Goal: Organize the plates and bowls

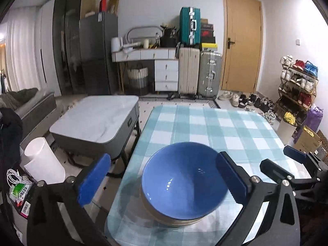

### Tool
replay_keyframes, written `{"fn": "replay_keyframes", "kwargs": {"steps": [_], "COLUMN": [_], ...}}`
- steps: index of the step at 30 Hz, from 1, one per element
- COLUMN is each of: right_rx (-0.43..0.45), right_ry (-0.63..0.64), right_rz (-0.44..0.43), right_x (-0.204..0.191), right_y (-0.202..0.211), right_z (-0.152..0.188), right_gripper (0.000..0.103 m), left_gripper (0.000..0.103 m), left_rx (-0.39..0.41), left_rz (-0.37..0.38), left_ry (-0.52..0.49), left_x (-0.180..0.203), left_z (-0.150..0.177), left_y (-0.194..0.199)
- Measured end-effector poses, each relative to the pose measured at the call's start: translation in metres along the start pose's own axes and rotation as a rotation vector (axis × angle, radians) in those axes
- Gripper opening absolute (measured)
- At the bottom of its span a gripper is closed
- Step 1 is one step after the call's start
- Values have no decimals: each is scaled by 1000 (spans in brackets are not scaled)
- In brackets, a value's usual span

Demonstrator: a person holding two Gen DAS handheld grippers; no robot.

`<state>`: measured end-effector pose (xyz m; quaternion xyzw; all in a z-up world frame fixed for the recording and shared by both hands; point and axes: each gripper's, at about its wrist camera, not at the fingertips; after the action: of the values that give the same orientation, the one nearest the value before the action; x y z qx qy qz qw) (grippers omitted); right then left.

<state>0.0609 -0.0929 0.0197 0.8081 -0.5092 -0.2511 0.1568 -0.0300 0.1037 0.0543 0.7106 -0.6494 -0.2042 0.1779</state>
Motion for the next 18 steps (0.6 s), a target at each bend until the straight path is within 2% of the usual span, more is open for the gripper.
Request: {"fn": "replay_keyframes", "kwargs": {"steps": [6, 10, 12, 16, 18], "right_rx": [80, 141, 166, 227, 226], "right_ry": [34, 48, 62, 64, 53], "right_rz": [68, 71, 101, 132, 131], "right_x": [1, 2, 1, -2, -3], "right_y": [22, 32, 38, 52, 53], "right_z": [18, 31, 36, 46, 51], "right_gripper": [102, 102, 102, 102, 102], "left_gripper": [103, 103, 103, 103, 103], "left_rx": [70, 33, 13, 17, 19], "left_rz": [-87, -50, -53, -55, -43], "left_ry": [-21, 30, 27, 69, 82], "left_x": [8, 4, 2, -2, 0], "left_z": [18, 32, 35, 43, 44], "left_y": [13, 7, 4, 5, 6]}}
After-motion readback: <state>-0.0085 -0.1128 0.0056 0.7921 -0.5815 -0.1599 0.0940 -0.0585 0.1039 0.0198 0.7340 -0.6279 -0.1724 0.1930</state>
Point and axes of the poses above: each gripper's, at about its wrist camera, not at the fingertips, and y roughly against the way its jaws point, x to its right, z to its underside, and after that the axes turned 5 degrees about -y, right-handed
